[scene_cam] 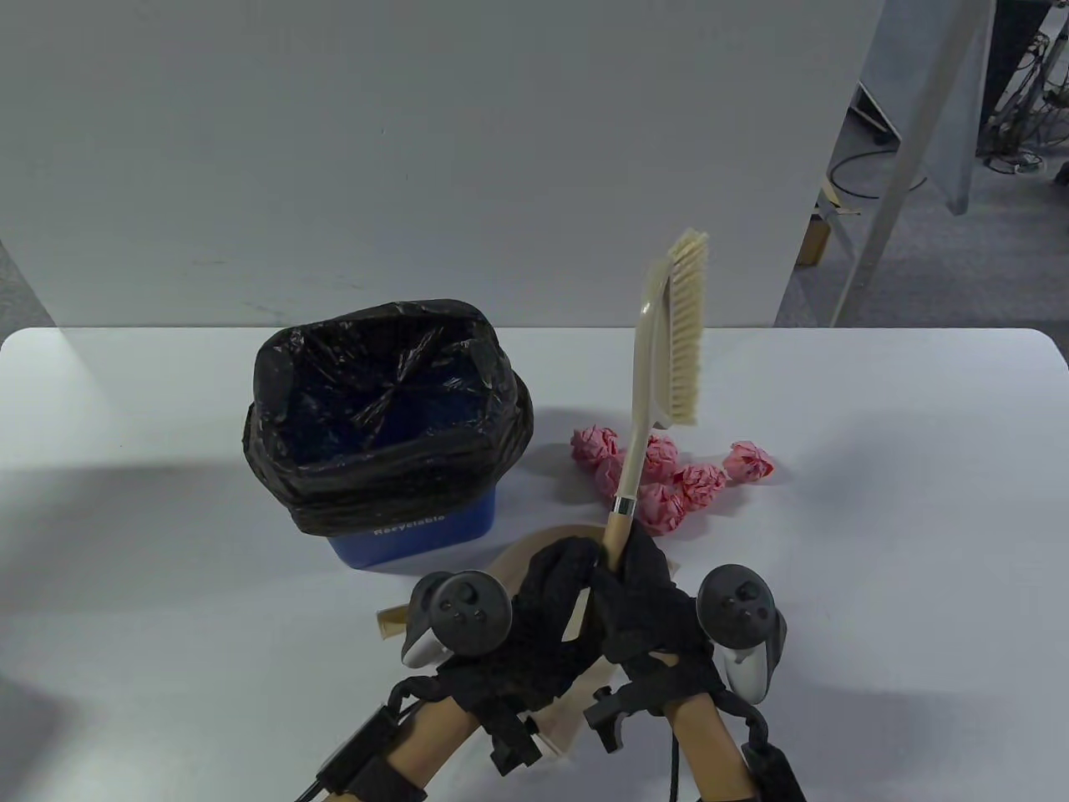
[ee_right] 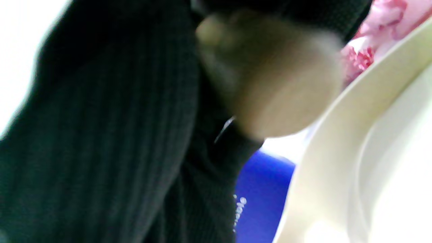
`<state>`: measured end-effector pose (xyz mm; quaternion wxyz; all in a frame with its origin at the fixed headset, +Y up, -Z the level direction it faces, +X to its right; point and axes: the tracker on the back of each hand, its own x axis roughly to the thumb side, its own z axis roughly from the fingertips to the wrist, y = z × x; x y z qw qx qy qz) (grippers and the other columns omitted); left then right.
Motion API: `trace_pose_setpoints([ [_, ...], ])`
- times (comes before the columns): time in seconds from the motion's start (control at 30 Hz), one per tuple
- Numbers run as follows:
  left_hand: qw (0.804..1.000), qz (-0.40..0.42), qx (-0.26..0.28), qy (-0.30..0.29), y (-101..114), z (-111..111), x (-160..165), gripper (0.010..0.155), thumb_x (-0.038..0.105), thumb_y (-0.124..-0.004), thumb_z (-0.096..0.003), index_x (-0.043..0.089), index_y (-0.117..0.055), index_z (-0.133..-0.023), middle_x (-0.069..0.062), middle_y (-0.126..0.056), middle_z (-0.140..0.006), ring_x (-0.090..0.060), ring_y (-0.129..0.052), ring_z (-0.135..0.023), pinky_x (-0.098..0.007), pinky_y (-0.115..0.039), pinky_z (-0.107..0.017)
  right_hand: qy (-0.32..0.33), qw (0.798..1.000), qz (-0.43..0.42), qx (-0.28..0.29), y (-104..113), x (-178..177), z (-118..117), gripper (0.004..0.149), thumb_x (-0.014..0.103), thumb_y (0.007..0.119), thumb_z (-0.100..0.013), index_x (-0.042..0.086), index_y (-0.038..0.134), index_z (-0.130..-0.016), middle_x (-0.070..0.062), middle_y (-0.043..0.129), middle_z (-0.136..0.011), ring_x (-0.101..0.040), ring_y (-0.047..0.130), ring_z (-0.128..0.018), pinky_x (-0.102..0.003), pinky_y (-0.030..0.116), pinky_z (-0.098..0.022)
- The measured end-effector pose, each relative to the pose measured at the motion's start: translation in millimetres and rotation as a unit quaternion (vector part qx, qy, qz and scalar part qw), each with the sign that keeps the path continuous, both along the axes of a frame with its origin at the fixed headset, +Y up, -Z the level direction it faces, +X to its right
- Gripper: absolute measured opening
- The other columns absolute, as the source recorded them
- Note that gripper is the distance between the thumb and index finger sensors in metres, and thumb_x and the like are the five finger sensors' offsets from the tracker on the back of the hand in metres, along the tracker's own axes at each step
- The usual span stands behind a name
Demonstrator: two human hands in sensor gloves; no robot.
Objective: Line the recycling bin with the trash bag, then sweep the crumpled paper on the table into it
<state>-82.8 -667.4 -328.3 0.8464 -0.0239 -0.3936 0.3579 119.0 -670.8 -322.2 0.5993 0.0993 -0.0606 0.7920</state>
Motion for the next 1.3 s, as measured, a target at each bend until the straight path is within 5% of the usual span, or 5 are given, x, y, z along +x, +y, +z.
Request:
trace_pose_setpoints([
  [0.13,0.984,-0.171,0.027,0.050,8,-3,-23,0.094,0.061,-0.063,-0.0582,0.016,-0.004,-0.116,-0.014,0.003,-0.123,-0.048,-0.009,-0.115,-0.073,-0.021,-0.076,-0.006,0.999,0.019,0.032,6,10,1,0.066,0.021,0.059,-0.059,-0.010,0.028,-0.109,-0.034,0.054,-0.099,-0.043,0.073,-0.077,-0.062,0.073,-0.057],
  [0.23,0.964,-0.248,0.039,0.092,11,-8,-45,0.091,0.067,-0.060,-0.0575,0.023,-0.011,-0.121,-0.006,-0.007,-0.130,-0.046,-0.009,-0.118,-0.075,-0.019,-0.075,0.002,0.999,0.019,0.031,6,13,3,0.066,0.025,0.055,-0.060,-0.010,0.028,-0.109,-0.032,0.056,-0.099,-0.037,0.078,-0.072,-0.050,0.081,-0.051],
  [0.73,0.969,-0.213,-0.060,0.110,2,-27,-75,0.087,0.069,-0.059,-0.0566,0.027,-0.021,-0.123,-0.004,-0.018,-0.132,-0.041,-0.015,-0.119,-0.077,-0.025,-0.075,0.119,0.965,-0.120,-0.199,-26,32,-18,0.064,0.030,0.049,-0.063,-0.011,0.032,-0.109,-0.028,0.065,-0.094,-0.024,0.090,-0.053,-0.029,0.090,-0.031],
  [0.93,0.961,-0.247,-0.073,0.098,-4,-25,-66,0.087,0.069,-0.058,-0.0565,0.027,-0.021,-0.122,-0.004,-0.017,-0.132,-0.041,-0.016,-0.119,-0.077,-0.027,-0.075,0.052,0.966,-0.061,-0.246,-21,59,-12,0.063,0.029,0.049,-0.063,-0.012,0.031,-0.108,-0.030,0.064,-0.094,-0.025,0.090,-0.053,-0.031,0.090,-0.032],
  [1.3,0.950,-0.277,-0.094,0.111,-8,-27,-65,0.086,0.068,-0.058,-0.0566,0.027,-0.021,-0.122,-0.004,-0.017,-0.132,-0.042,-0.017,-0.119,-0.076,-0.028,-0.075,-0.065,0.969,-0.049,-0.235,-13,100,-2,0.063,0.029,0.049,-0.063,-0.012,0.032,-0.108,-0.031,0.064,-0.094,-0.027,0.090,-0.053,-0.033,0.089,-0.033],
])
